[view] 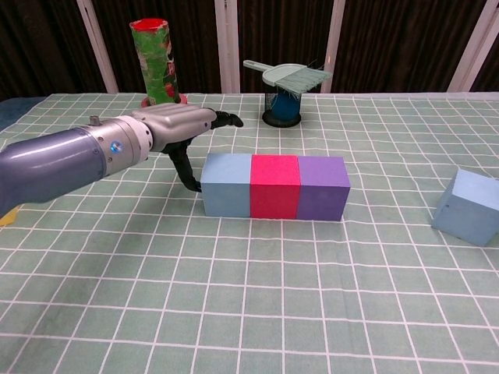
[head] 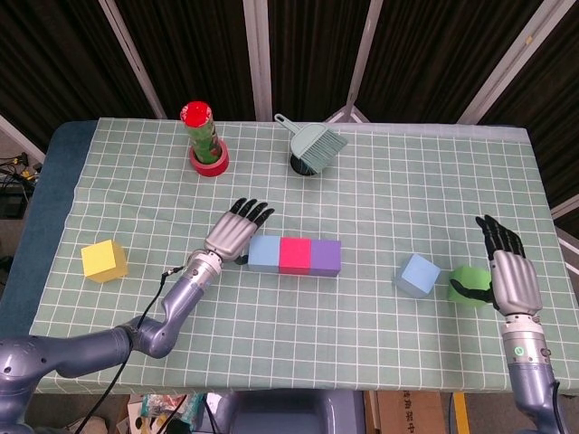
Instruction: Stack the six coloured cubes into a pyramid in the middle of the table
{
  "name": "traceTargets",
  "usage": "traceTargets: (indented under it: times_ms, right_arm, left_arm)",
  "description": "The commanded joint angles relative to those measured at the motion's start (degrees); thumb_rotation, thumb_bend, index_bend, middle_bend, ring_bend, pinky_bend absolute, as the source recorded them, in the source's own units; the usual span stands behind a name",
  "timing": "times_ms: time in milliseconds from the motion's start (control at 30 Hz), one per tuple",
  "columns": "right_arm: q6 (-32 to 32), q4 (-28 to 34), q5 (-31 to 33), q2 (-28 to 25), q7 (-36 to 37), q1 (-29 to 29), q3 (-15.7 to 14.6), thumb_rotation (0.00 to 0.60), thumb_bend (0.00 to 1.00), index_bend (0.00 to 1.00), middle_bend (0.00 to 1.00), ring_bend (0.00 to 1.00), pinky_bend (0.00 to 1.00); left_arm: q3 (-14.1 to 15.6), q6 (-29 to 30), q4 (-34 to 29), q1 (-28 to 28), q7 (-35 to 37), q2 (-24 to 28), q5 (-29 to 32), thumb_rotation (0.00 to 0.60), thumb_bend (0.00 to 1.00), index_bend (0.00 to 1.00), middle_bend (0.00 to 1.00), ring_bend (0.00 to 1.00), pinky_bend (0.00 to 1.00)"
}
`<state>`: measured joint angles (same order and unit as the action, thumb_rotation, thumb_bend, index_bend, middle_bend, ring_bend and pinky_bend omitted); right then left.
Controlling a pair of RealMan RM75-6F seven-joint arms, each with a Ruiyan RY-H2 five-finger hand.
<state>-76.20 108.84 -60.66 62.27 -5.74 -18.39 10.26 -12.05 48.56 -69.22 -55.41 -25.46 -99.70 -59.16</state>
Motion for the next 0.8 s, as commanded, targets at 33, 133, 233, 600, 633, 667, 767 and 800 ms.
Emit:
traceTargets:
  times_ms: [33, 133, 233, 600, 633, 667, 767, 800]
  right_arm:
    - [0.15, 0.1, 0.04, 0.15, -0.21, 0.0, 0.13, 0.6, 0.19, 0.0, 0.0, 0.0, 0.0]
    - [0.42, -0.13, -0.13, -0.09, -0.02, 0.32, 0.0, 0.6, 0.19, 0.0, 0.0, 0.0, 0.0]
    - [0.71, -0.25, -0.24, -0.21, 0.08, 0.47, 0.0, 0.6, 0.19, 0.0, 0.0, 0.0, 0.0]
    - [3.3, -0.19, 1.56, -0.64, -2.06, 0.13, -0.36, 0.6, 0.19, 0.0, 0.0, 0.0, 0.0]
    - [3.58, -0.05, 1.67, -0.67, -2.5, -0.02, -0.43, 0.6, 0.19, 0.0, 0.0, 0.0, 0.0]
    - [3.85, 0.16, 1.81, -0.71, -3.16, -0.23, -0.47, 0.6, 0.19, 0.0, 0.0, 0.0, 0.0]
    - [3.96, 0.83, 2.62, -0.34, -5.04, -0.75, -0.32, 0.6, 0.19, 0.0, 0.0, 0.0, 0.0]
    - [4.03, 1.08, 3.03, -0.15, -5.54, -0.9, -0.27, 0.6, 0.19, 0.0, 0.0, 0.0, 0.0]
  left_arm:
    - [0.04, 0.32, -0.43, 0.25, 0.03, 0.22, 0.07, 0.6, 0.17, 0.0, 0.03, 0.0, 0.0]
    - [0.24, 1.52, -2.38, 1.28, 0.05, 1.59, 0.13, 0.6, 0.17, 0.0, 0.02, 0.0, 0.0]
    - [0.4, 4.23, -5.44, 3.01, 0.61, 3.73, -0.68, 0.6, 0.17, 0.0, 0.02, 0.0, 0.0]
    - [1.23, 18.1, -27.88, 13.77, 0.03, 18.2, 0.48, 0.6, 0.08, 0.0, 0.02, 0.0, 0.0]
    - [1.38, 19.16, -29.62, 14.6, -0.07, 19.22, 0.57, 0.6, 0.08, 0.0, 0.02, 0.0, 0.0]
    - [1.66, 20.42, -31.84, 15.65, -0.31, 20.62, 0.61, 0.6, 0.08, 0.0, 0.02, 0.0, 0.0]
    - [2.38, 23.17, -36.48, 17.91, -0.75, 23.94, -0.13, 0.6, 0.08, 0.0, 0.02, 0.0, 0.0]
    - [2.5, 23.73, -37.41, 18.37, -0.83, 24.72, -0.36, 0.6, 0.08, 0.0, 0.02, 0.0, 0.0]
